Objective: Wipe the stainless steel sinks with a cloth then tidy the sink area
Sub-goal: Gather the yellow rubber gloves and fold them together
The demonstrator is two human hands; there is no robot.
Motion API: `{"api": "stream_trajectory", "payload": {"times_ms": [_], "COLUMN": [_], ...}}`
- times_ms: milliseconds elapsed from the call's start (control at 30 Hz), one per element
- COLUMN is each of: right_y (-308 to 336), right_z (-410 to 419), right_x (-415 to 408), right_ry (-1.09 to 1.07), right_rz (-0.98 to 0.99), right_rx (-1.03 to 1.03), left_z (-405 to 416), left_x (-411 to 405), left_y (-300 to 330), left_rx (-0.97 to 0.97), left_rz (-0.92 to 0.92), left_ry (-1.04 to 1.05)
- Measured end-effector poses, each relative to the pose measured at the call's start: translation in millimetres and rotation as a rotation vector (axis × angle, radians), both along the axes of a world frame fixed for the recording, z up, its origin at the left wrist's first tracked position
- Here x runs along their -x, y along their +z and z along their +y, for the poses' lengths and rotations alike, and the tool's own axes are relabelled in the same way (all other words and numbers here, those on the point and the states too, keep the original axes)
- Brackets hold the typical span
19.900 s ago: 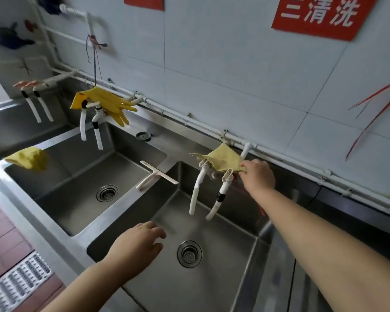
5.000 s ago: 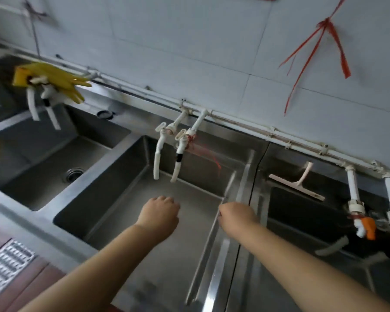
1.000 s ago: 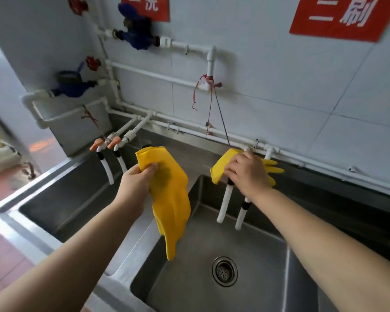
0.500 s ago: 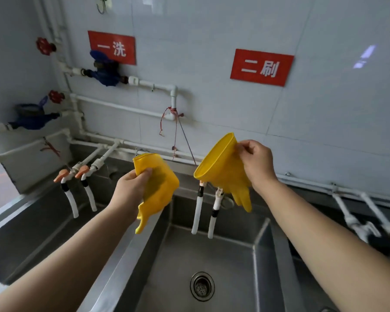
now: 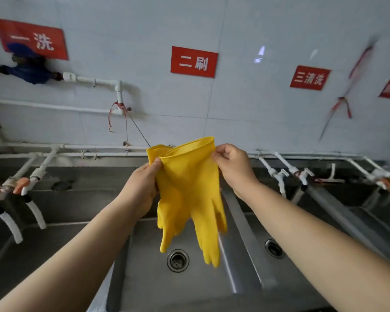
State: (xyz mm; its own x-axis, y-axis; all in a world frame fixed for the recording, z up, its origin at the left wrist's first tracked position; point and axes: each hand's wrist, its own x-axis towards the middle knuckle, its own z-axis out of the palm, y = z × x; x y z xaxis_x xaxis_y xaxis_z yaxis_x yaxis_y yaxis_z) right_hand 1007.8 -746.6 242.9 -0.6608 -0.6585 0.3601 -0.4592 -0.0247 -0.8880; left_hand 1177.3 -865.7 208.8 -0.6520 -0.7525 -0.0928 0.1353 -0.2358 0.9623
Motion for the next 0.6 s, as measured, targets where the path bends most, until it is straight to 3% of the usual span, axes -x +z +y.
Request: {"api": "stream_trajectory", "payload": {"times_ms": [133, 600], "right_y": [-12, -20], "right_z": [32, 164], "right_x": [0, 57], "right_ry": [-0.11, -0.389], "right_rz": [-0.112, -0.362], "right_rx": [-0.047, -0.047], "left_z": [23, 144], "left_x": [17, 138], "left_y": [-4, -11], "left_rx": [0.062, -0.009], "left_rz": [-0.021, 0.041], "left_ry": [-0.054, -0.47]}}
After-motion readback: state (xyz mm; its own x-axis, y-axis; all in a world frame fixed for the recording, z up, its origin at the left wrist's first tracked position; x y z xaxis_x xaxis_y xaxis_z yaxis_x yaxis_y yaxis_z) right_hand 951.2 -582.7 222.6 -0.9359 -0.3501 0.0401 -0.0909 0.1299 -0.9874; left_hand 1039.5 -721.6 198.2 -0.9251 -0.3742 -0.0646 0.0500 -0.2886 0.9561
